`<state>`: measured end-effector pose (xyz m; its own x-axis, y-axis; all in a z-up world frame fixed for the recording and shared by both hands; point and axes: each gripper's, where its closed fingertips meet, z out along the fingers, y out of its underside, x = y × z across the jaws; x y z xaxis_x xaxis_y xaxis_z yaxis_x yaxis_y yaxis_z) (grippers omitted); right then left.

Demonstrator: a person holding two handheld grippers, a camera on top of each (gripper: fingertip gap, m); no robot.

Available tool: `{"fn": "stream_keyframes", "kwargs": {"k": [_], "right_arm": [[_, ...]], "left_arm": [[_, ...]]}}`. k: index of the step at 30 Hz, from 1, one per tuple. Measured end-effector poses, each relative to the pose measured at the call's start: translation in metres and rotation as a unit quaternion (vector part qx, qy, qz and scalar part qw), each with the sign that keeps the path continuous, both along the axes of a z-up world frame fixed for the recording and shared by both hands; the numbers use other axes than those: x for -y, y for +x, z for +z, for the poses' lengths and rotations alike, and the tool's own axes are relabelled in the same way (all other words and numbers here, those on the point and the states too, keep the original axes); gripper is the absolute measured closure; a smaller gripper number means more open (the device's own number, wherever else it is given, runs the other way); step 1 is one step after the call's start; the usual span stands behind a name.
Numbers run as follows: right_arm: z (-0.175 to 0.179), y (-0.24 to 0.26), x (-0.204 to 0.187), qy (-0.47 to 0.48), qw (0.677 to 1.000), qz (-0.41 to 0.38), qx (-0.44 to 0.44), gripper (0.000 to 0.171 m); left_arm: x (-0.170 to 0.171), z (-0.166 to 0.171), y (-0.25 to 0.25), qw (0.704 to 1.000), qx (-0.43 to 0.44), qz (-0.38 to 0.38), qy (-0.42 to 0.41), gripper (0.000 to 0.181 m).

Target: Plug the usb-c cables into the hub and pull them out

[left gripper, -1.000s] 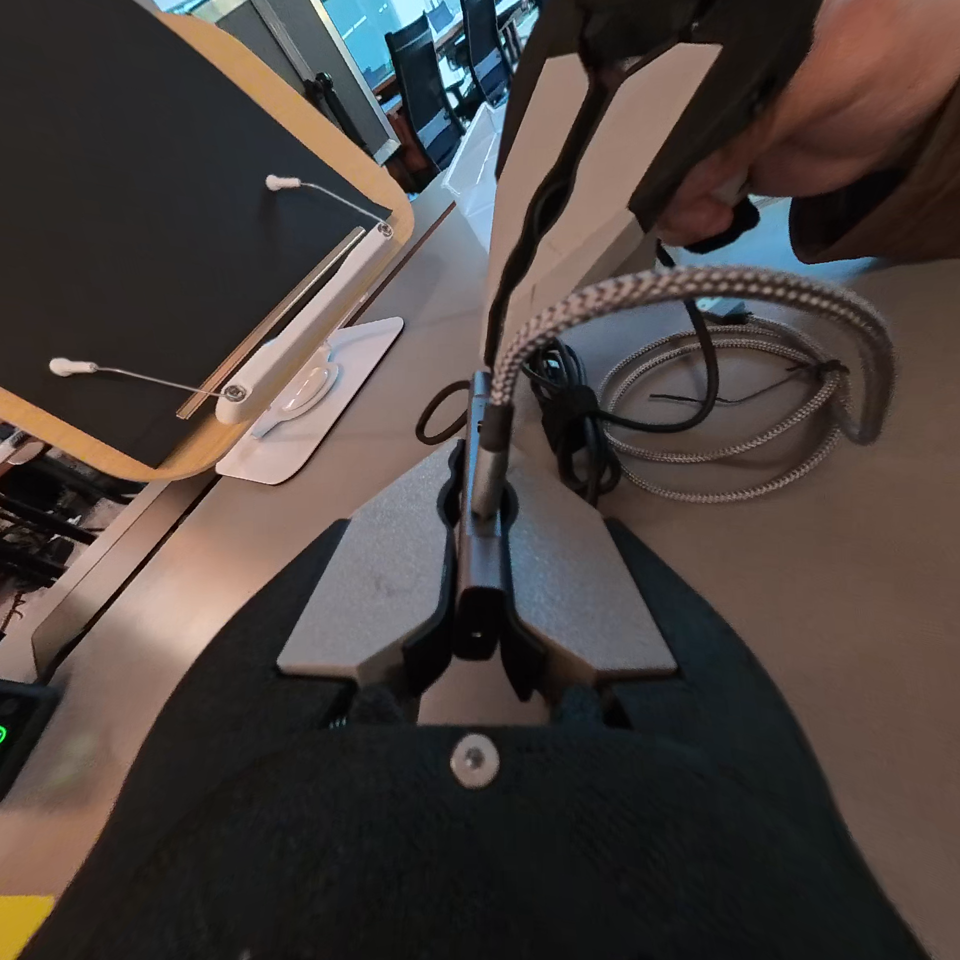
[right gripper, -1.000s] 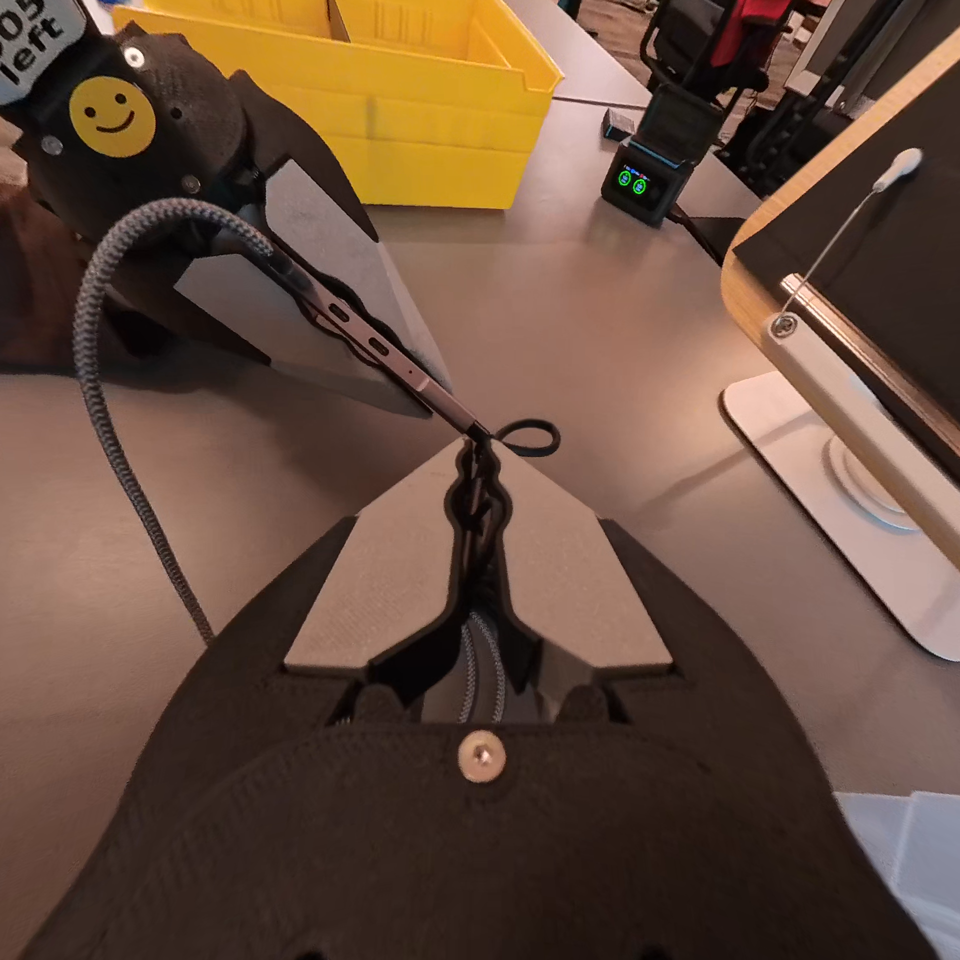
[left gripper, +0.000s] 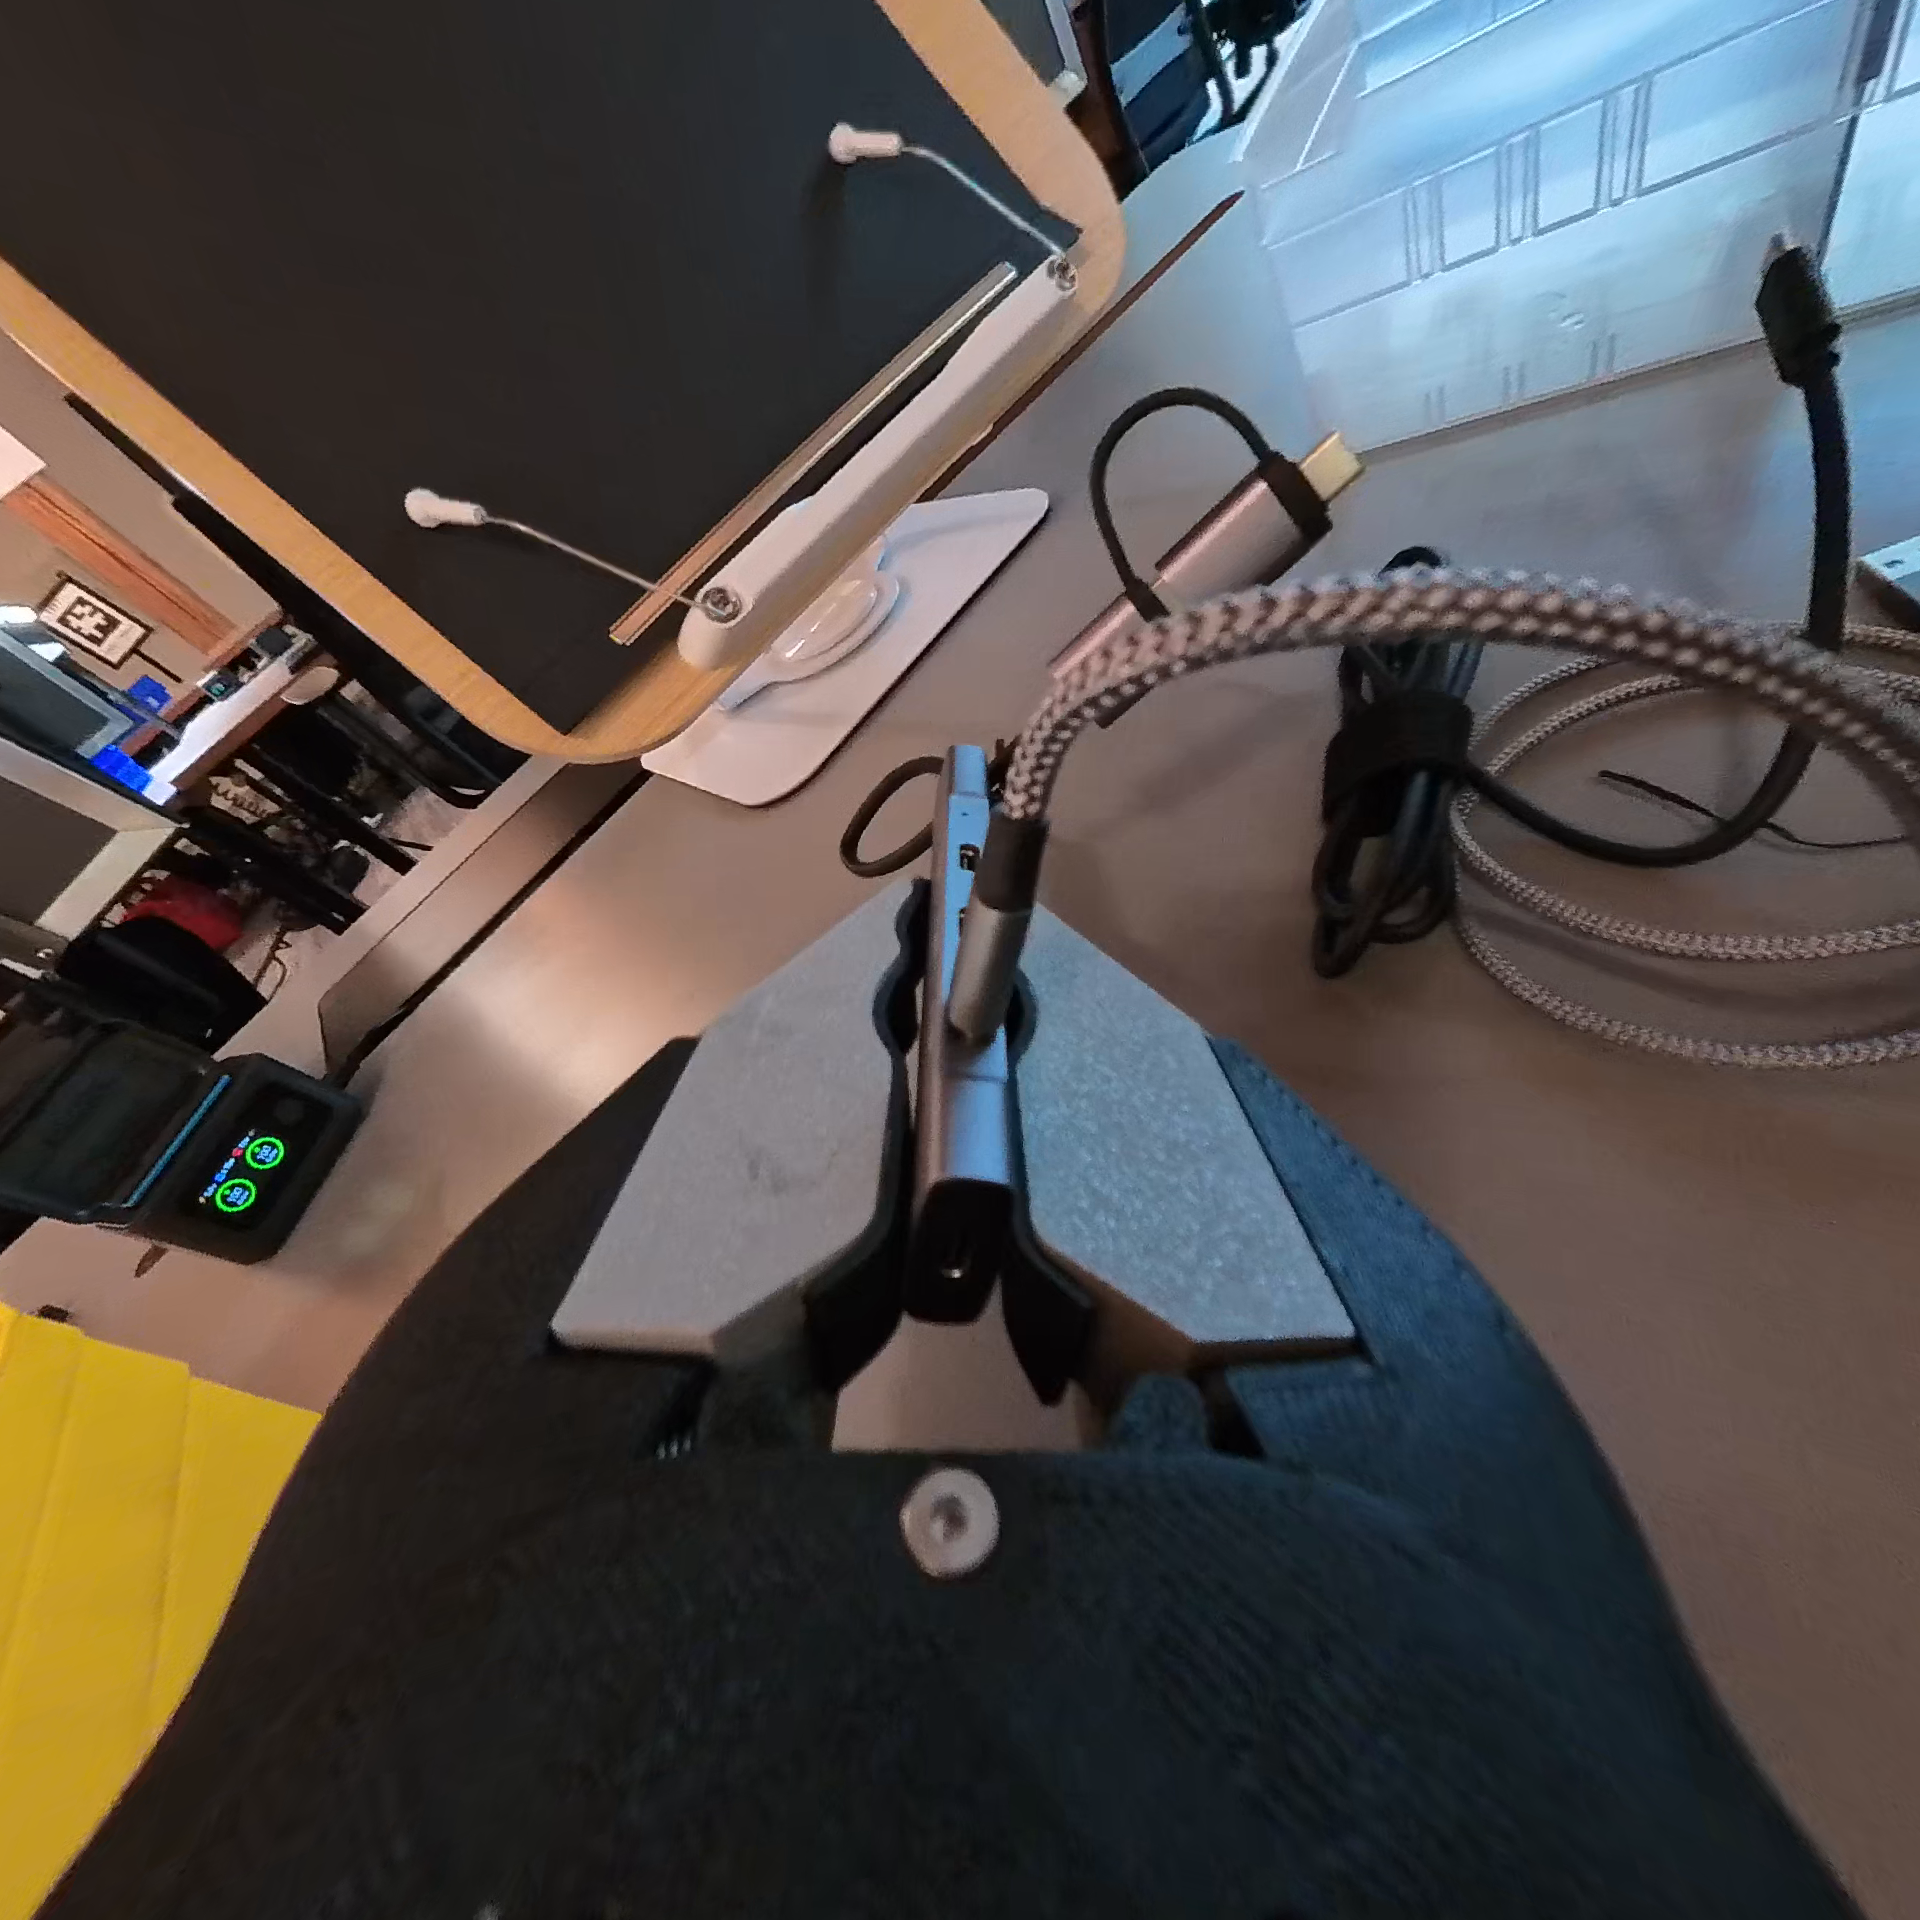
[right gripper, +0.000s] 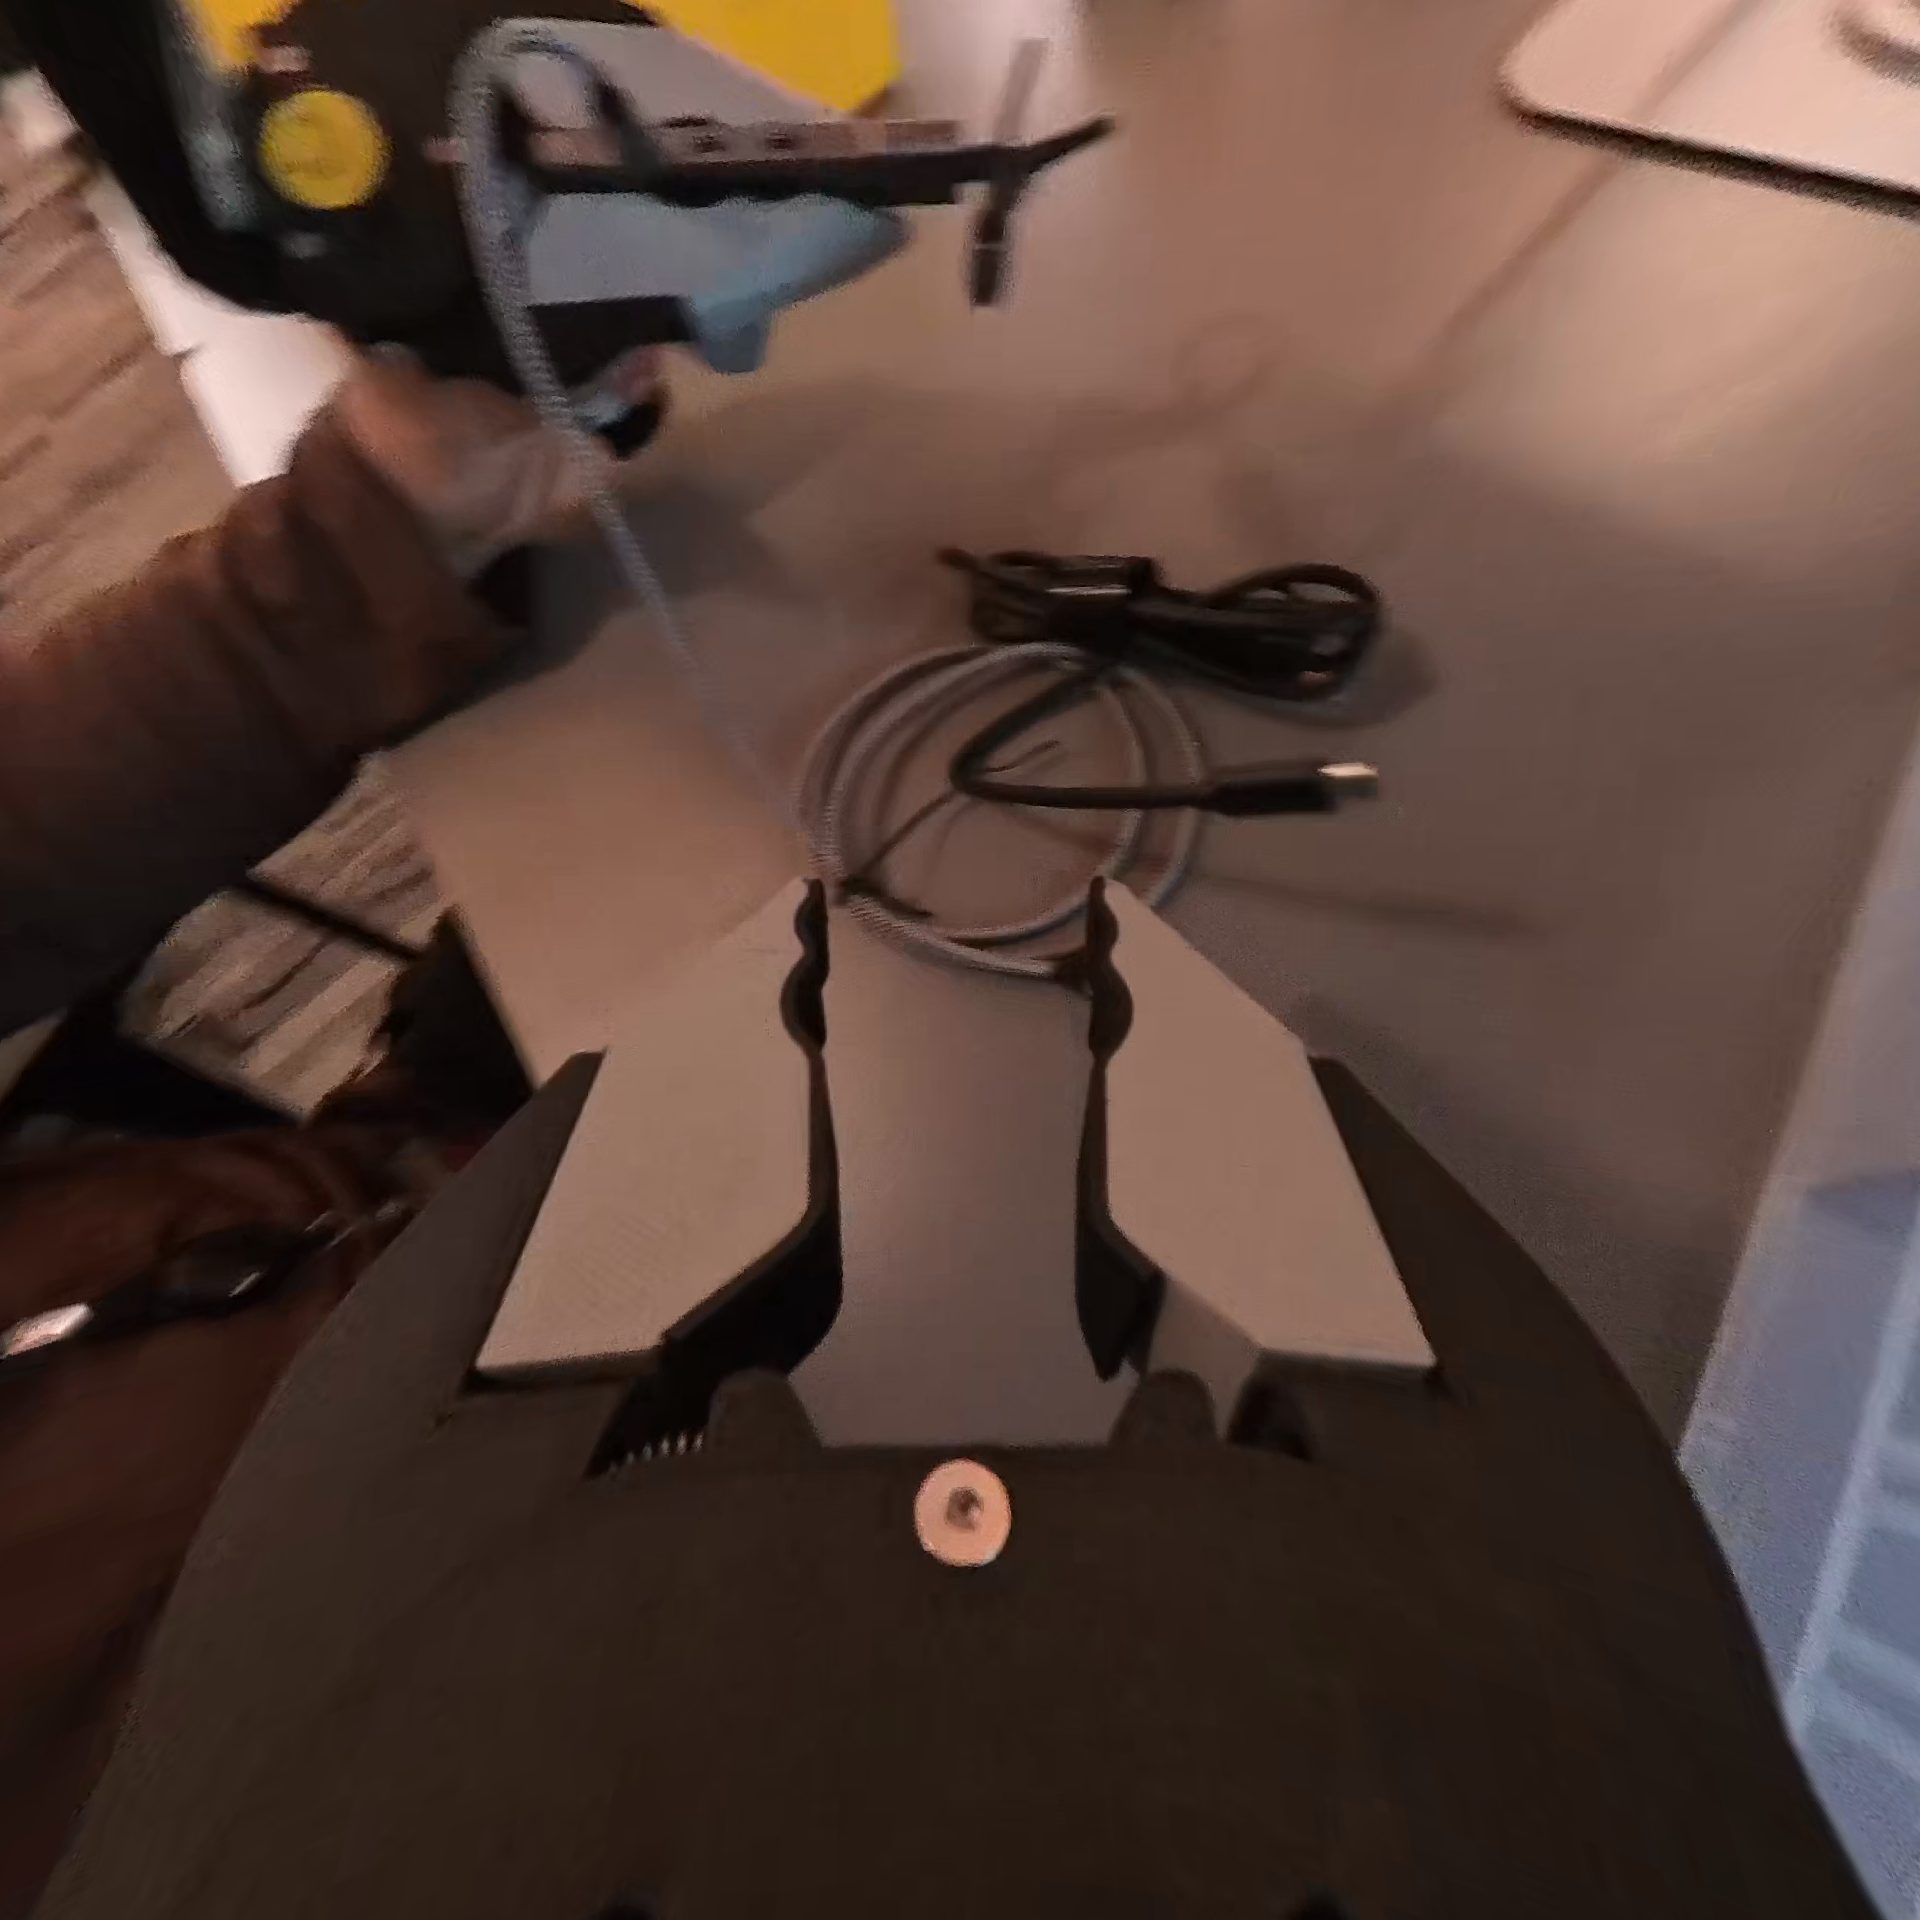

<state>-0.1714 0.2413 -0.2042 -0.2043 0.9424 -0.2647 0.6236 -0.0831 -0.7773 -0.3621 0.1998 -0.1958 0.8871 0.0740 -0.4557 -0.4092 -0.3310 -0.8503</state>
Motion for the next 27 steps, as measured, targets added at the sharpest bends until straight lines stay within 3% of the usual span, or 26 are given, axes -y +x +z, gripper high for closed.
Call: {"fn": "stream_keyframes", "kwargs": {"k": [6,7,8,11,13,16,19,22,24,27], "right_arm": [[-0.014,-0.032,-0.046,-0.033,0.987,-0.144,-0.060,0.119],[-0.013,-0.039,-0.053,-0.041,0.983,-0.160,-0.075,0.125],[-0.012,-0.044,-0.056,-0.048,0.981,-0.165,-0.084,0.145],[0.005,-0.055,-0.058,-0.039,0.981,-0.153,-0.111,0.155],[0.037,-0.057,-0.065,0.000,0.976,-0.161,-0.146,0.159],[0.117,-0.050,-0.077,0.100,0.954,-0.178,-0.218,0.161],[0.187,-0.045,-0.069,0.187,0.937,-0.160,-0.247,0.161],[0.228,-0.044,-0.067,0.299,0.913,-0.152,-0.231,0.161],[0.222,-0.053,-0.064,0.354,0.913,-0.119,-0.164,0.161],[0.180,-0.081,-0.061,0.392,0.914,-0.073,-0.079,0.161]], "left_arm": [[0.004,0.010,0.004,1.000,-0.012,-0.006,0.022,0.174],[0.005,0.010,0.004,1.000,-0.013,-0.005,0.024,0.174],[0.005,0.010,0.003,1.000,-0.012,-0.004,0.023,0.173],[0.005,0.007,0.000,1.000,-0.012,0.001,0.017,0.173],[0.005,0.007,0.000,1.000,-0.014,0.002,0.016,0.173],[0.004,0.007,0.002,1.000,-0.019,-0.002,0.013,0.174],[0.004,0.008,0.004,1.000,-0.025,-0.006,0.014,0.174],[0.005,0.011,0.003,0.999,-0.028,-0.004,0.020,0.174],[0.006,0.013,0.002,0.999,-0.026,-0.001,0.025,0.174],[0.008,0.012,-0.001,0.999,-0.022,0.005,0.025,0.174]]}}
